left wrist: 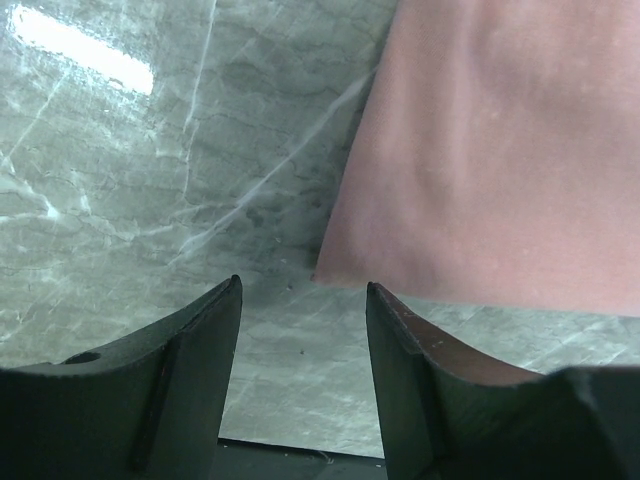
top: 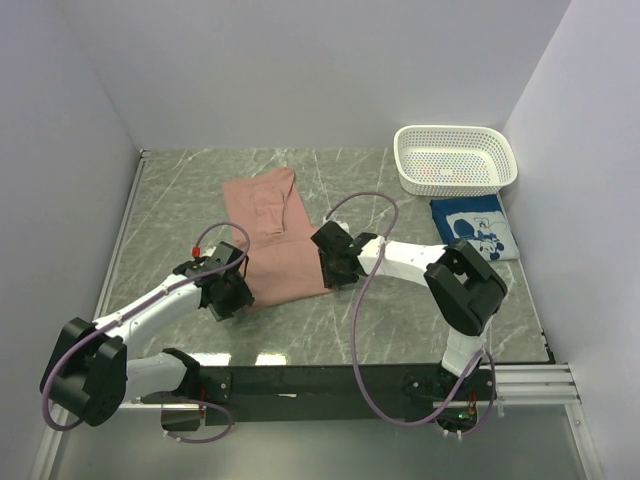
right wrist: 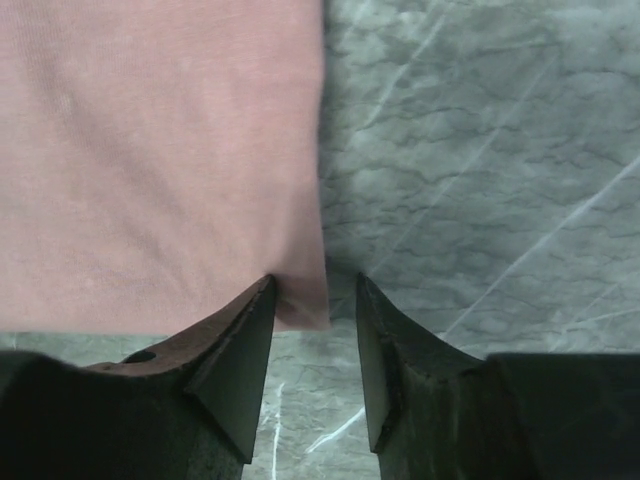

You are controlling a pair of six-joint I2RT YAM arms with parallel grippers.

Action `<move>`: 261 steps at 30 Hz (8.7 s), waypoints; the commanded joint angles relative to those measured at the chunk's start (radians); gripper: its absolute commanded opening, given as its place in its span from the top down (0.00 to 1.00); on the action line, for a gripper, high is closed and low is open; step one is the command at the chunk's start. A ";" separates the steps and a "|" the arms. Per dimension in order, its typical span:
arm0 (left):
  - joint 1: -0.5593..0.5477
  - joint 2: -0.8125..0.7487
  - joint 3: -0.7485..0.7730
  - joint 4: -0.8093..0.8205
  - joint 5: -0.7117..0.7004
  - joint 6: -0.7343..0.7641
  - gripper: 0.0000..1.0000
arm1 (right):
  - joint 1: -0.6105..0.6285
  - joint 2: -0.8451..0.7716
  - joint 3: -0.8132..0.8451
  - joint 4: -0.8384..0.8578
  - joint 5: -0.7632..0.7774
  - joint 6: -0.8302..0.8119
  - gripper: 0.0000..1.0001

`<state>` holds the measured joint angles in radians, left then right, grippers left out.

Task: Fold and stack the t-shirts
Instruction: Fold the tshirt, then neatly place the folded tshirt to the corner

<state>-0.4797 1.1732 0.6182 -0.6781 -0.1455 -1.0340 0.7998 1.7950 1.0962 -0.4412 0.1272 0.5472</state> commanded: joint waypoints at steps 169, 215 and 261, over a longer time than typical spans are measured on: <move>0.228 0.370 0.496 0.414 0.469 0.315 0.63 | -0.363 -0.037 -0.013 0.760 -1.071 0.227 0.59; -0.528 0.670 0.753 0.253 -0.242 0.779 0.58 | -0.606 -0.418 -0.219 0.068 -0.311 -0.075 0.17; -0.553 0.553 0.587 0.488 -0.220 0.687 0.98 | -0.324 0.119 -0.064 0.473 -0.646 0.157 0.36</move>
<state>-1.0290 1.7847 1.1984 -0.2417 -0.3820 -0.3275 0.4557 1.8748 1.0233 0.0063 -0.5072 0.6758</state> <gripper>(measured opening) 0.025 0.664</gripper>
